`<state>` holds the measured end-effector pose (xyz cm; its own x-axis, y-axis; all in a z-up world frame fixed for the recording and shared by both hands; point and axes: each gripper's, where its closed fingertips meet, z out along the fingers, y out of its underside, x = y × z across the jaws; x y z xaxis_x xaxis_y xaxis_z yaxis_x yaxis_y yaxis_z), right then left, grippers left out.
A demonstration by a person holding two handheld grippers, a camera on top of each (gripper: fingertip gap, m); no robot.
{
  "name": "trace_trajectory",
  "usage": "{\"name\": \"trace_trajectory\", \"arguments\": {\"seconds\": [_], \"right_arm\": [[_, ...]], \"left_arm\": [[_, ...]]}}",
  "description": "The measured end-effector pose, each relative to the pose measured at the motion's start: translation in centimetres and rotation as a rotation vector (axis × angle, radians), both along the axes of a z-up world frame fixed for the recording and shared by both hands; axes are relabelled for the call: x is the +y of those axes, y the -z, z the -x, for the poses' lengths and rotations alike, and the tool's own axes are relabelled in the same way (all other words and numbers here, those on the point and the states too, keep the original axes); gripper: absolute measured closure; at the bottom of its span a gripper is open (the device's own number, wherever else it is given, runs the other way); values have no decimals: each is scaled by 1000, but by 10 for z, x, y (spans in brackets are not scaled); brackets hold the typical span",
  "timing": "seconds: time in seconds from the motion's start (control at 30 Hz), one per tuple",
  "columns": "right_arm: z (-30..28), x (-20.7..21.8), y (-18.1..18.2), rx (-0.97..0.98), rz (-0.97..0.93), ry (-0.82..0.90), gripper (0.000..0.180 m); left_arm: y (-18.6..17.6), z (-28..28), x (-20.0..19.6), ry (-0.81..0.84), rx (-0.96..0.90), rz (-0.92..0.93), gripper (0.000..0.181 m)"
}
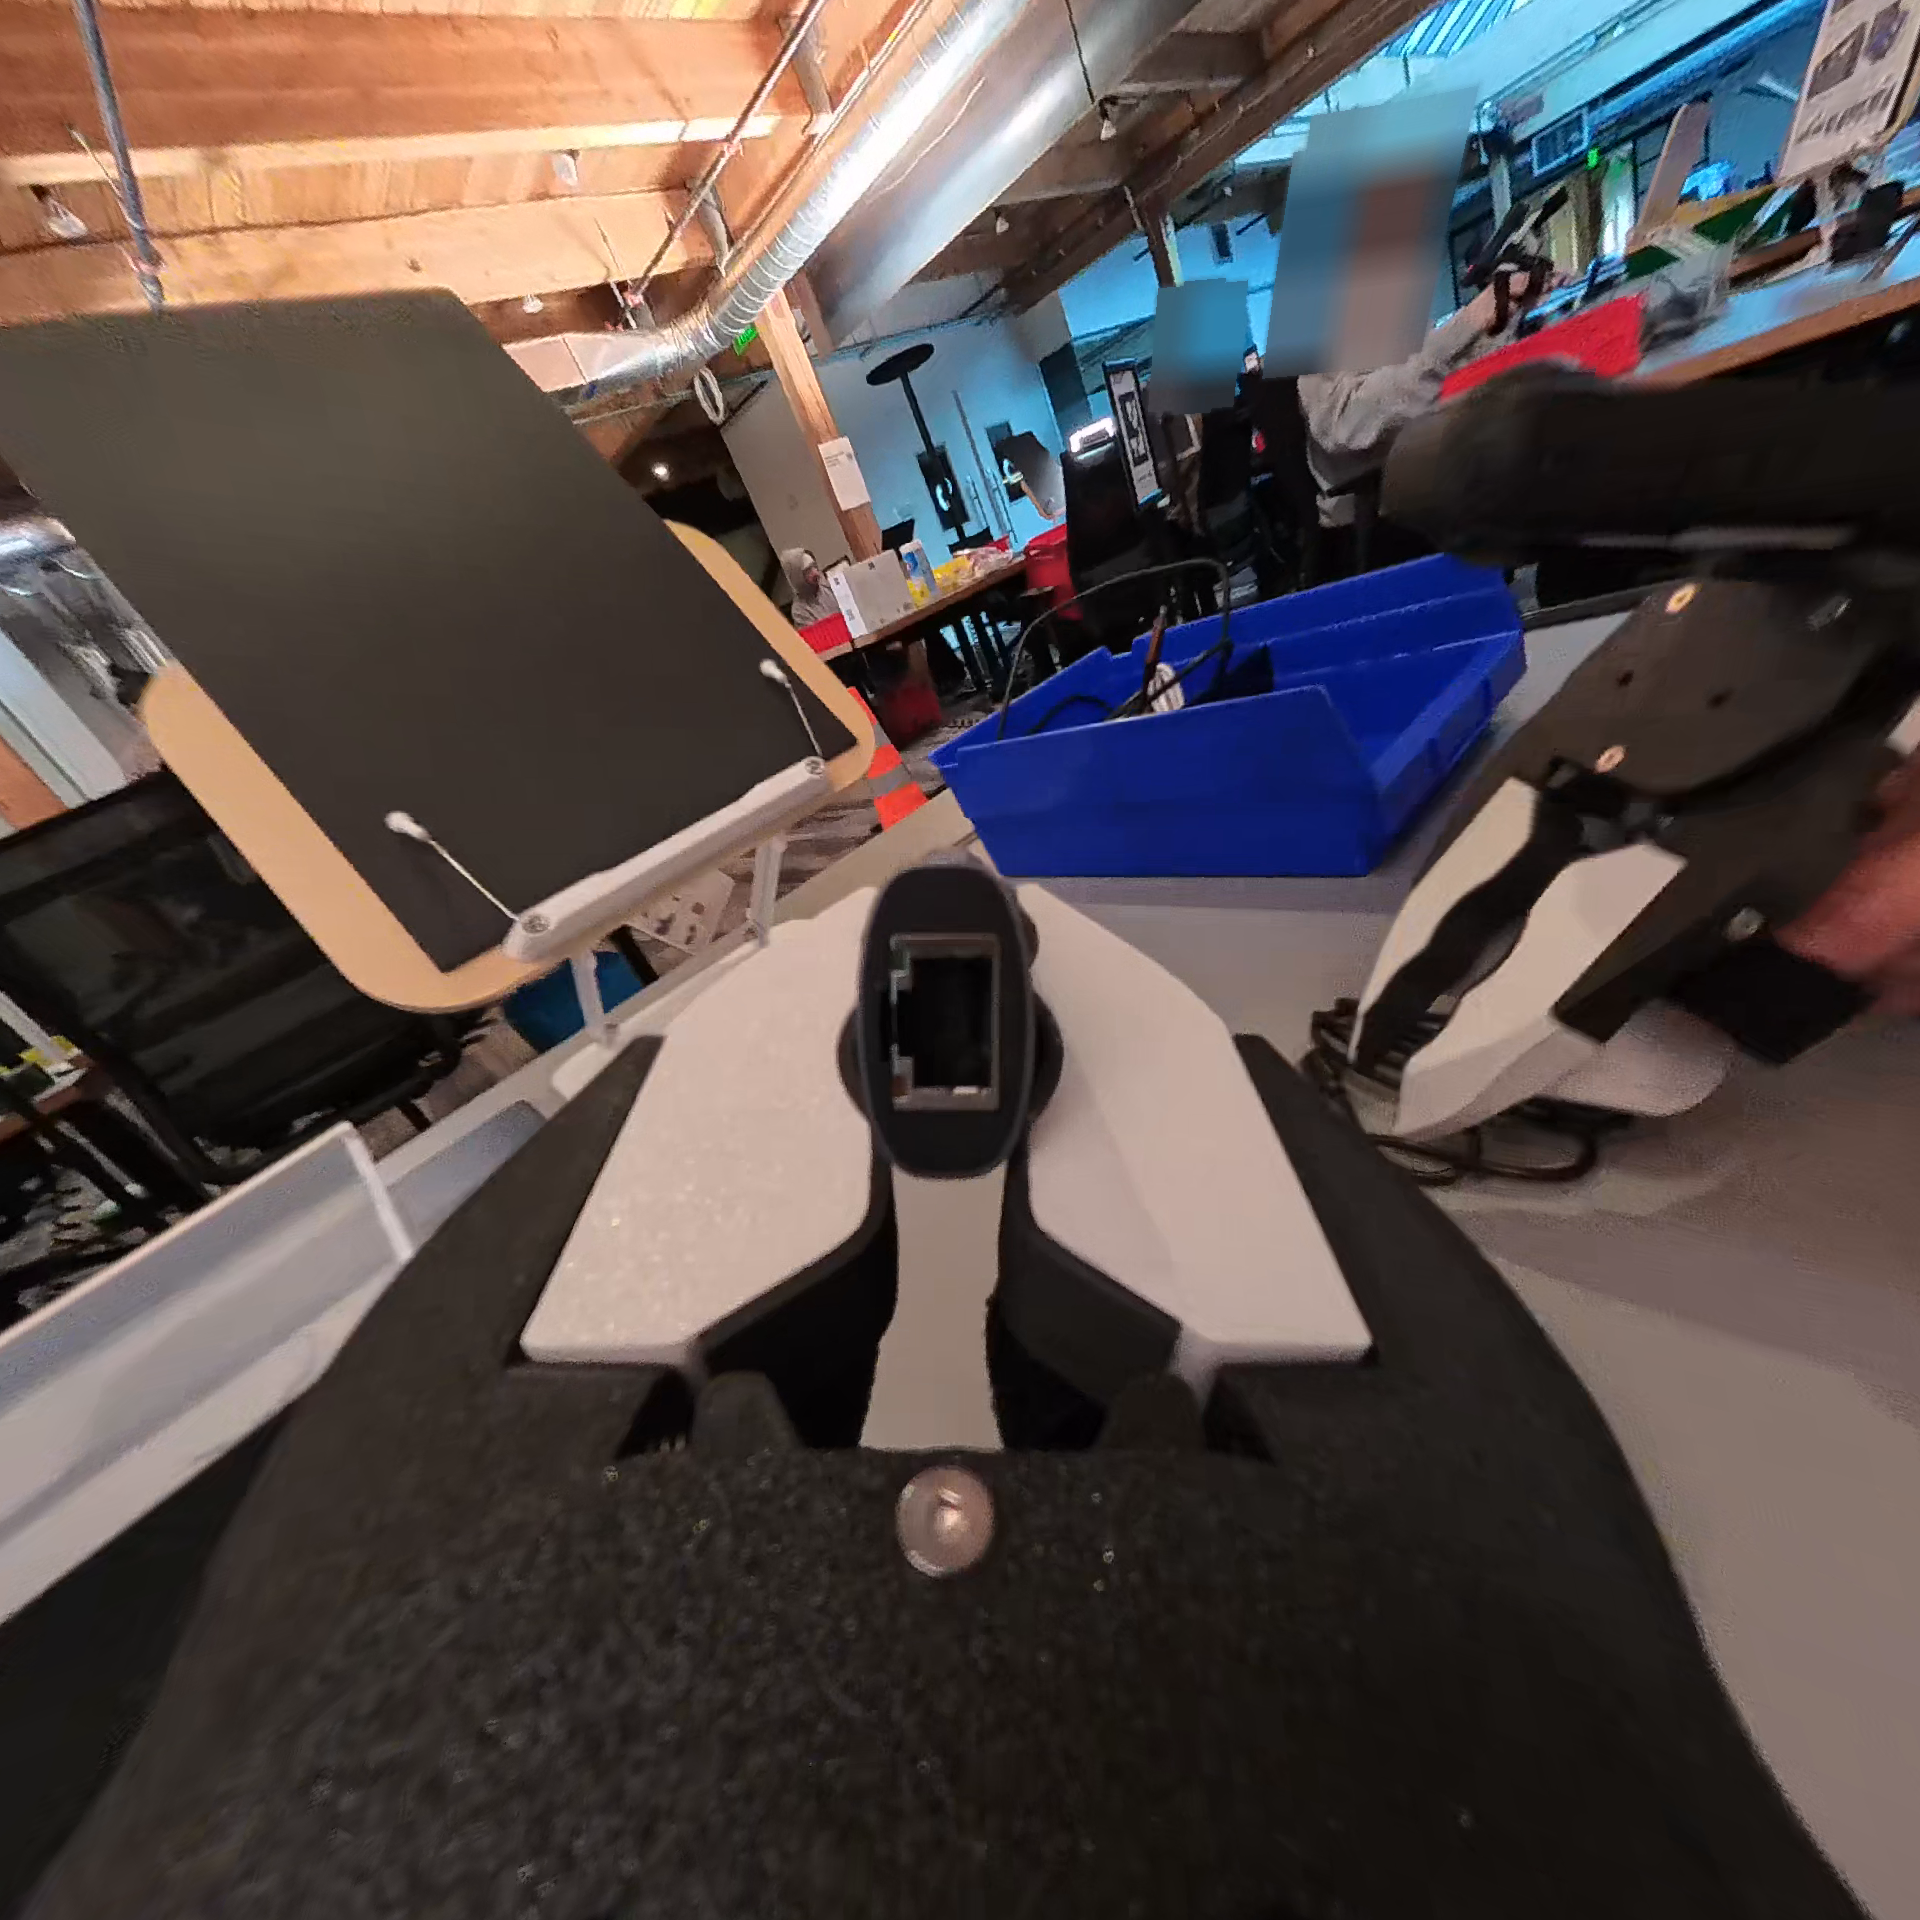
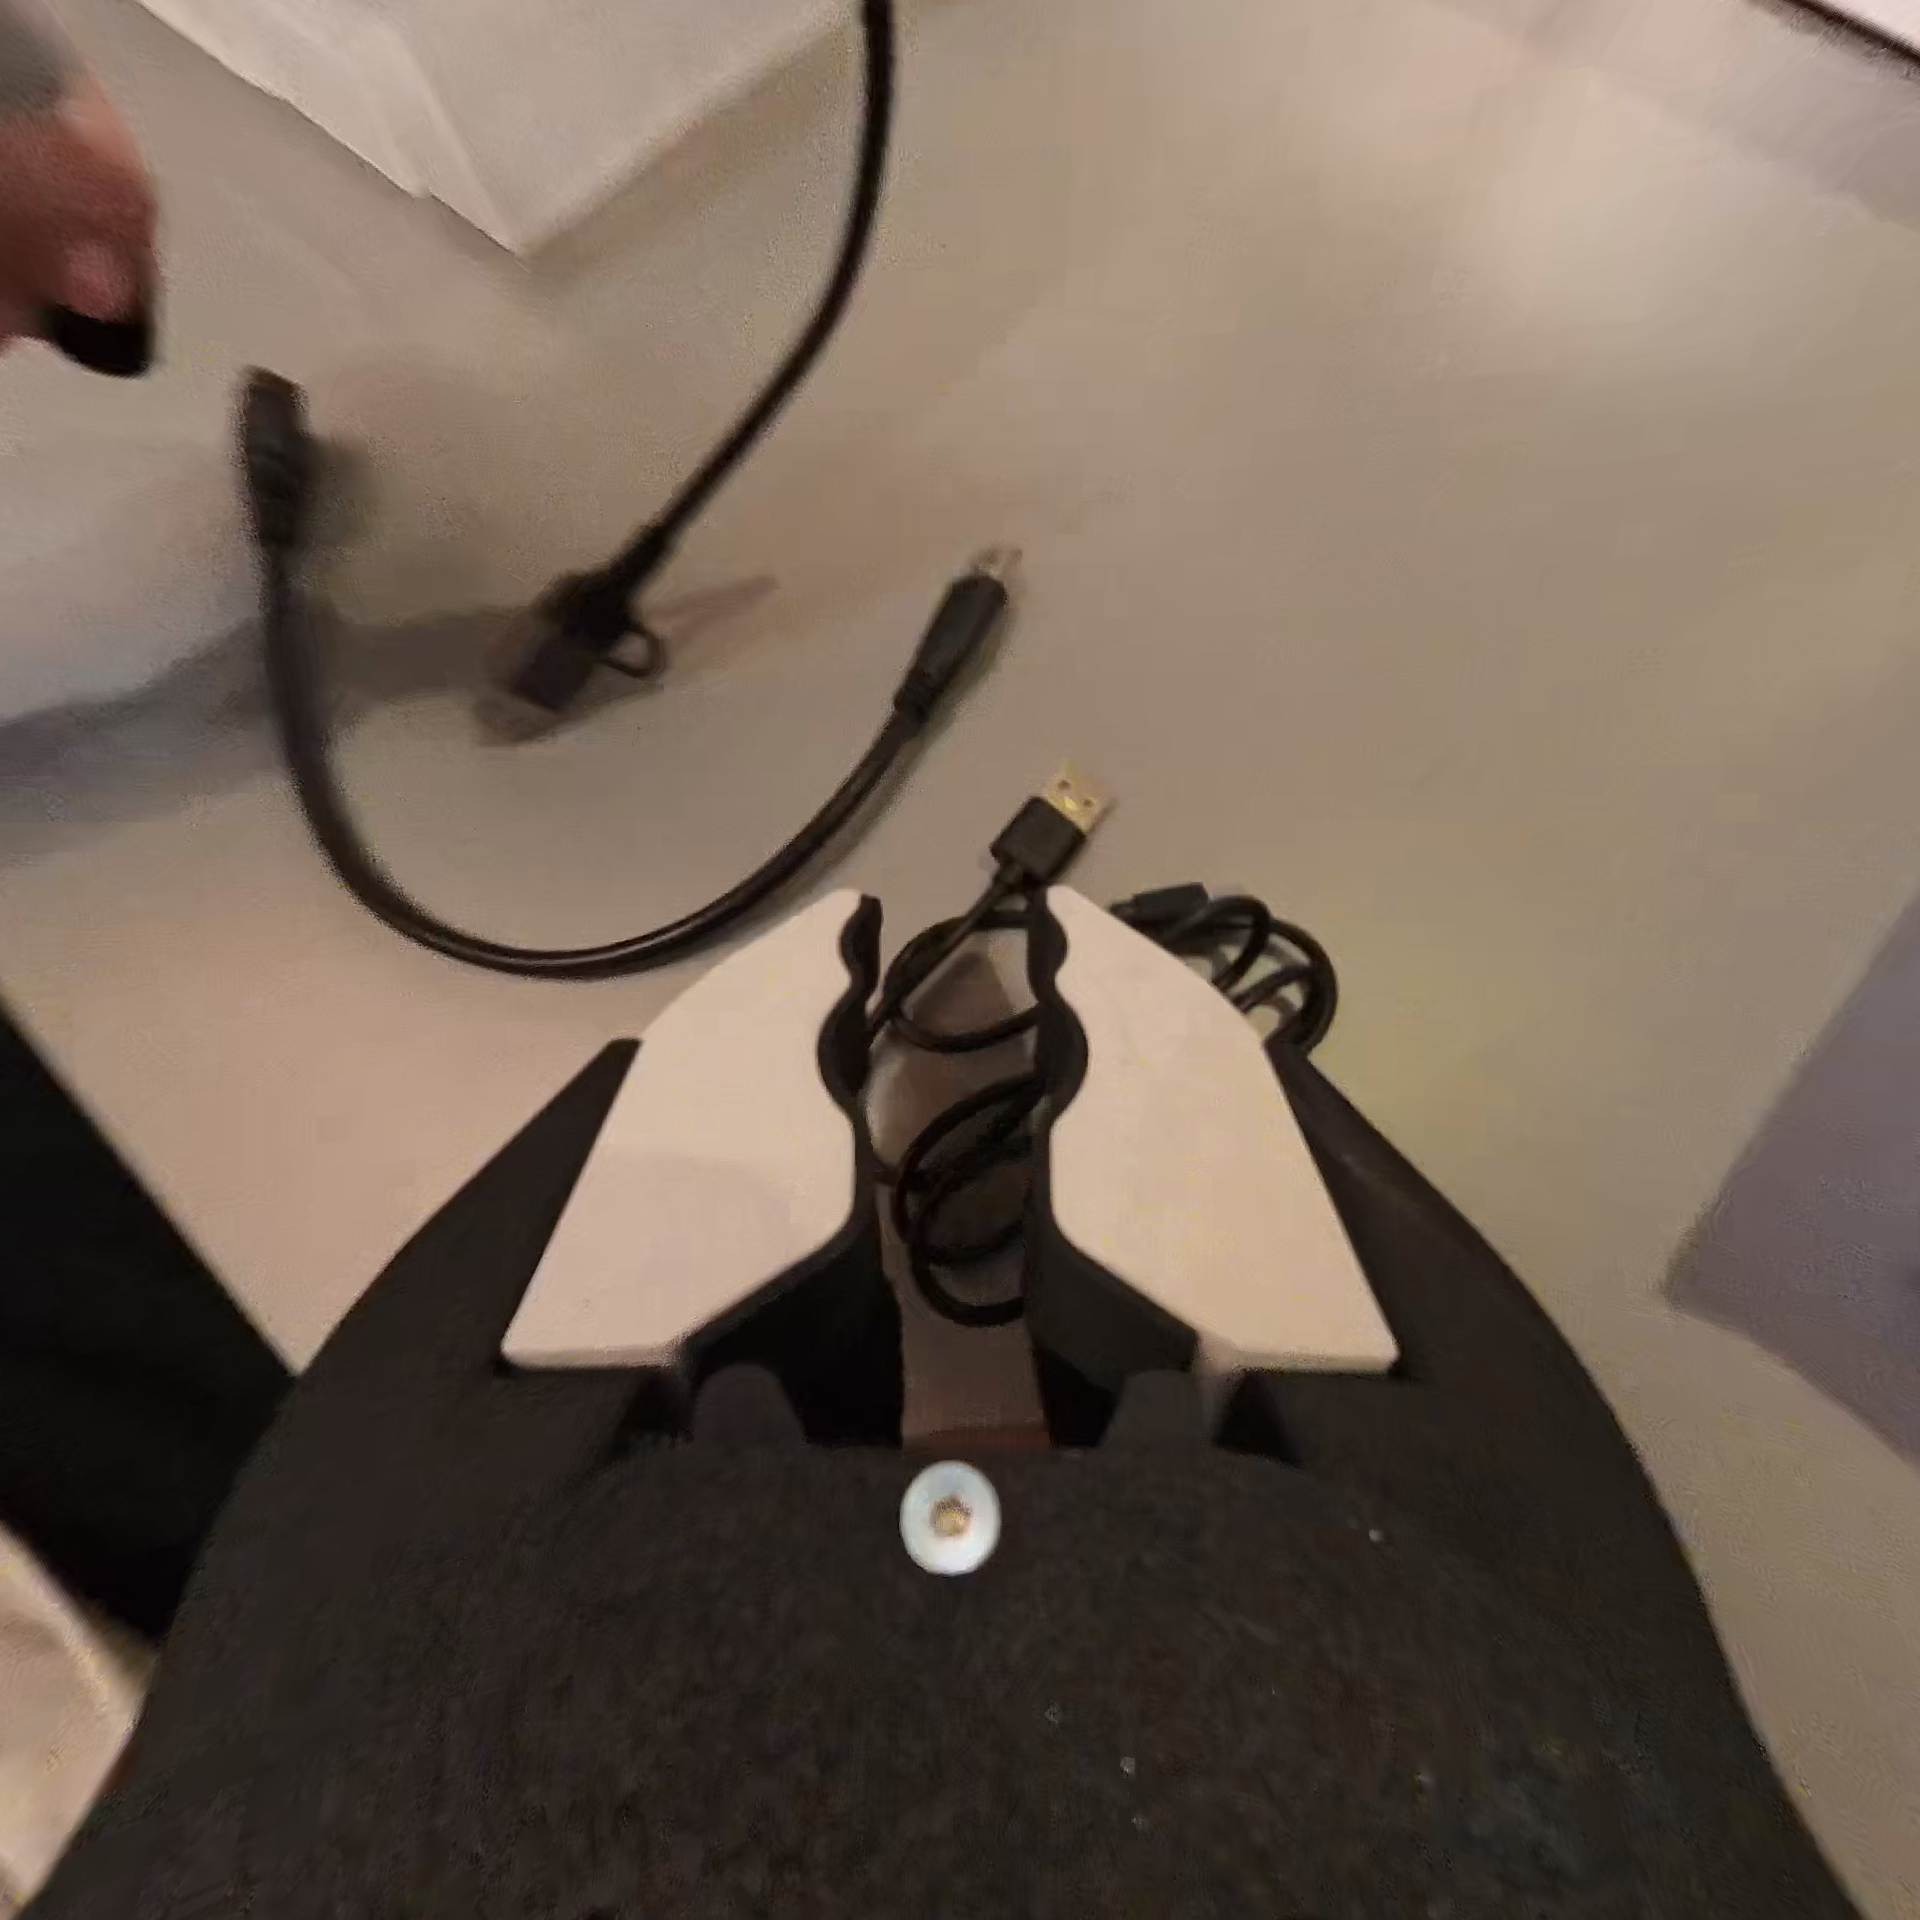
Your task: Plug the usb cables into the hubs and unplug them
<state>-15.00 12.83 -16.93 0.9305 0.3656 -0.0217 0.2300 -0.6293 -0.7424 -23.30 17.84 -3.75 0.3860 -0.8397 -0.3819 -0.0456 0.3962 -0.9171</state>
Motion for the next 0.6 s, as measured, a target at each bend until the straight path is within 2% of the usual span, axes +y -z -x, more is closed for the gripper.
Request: {"name": "trace_trajectory", "arguments": {"seconds": [0.1, 0.2, 0.27, 0.47, 0.6], "right_arm": [[-9, 7, 5, -89, 28, 98, 157], [-9, 8, 16, -104, 122, 107, 161], [-2, 6, 23, -63, 171, 85, 165], [1, 1, 24, -102, 150, -39, 176], [-2, -4, 10, -91, 111, -172, 178]], "left_arm": [[3, -6, -5, 27, -2, 6, 164], [3, -9, -9, 50, 3, 4, 164], [5, -9, -9, 53, 8, 2, 164], [14, -8, -8, 66, 38, -8, 164], [17, -12, -12, 80, 72, -51, 164]]}}
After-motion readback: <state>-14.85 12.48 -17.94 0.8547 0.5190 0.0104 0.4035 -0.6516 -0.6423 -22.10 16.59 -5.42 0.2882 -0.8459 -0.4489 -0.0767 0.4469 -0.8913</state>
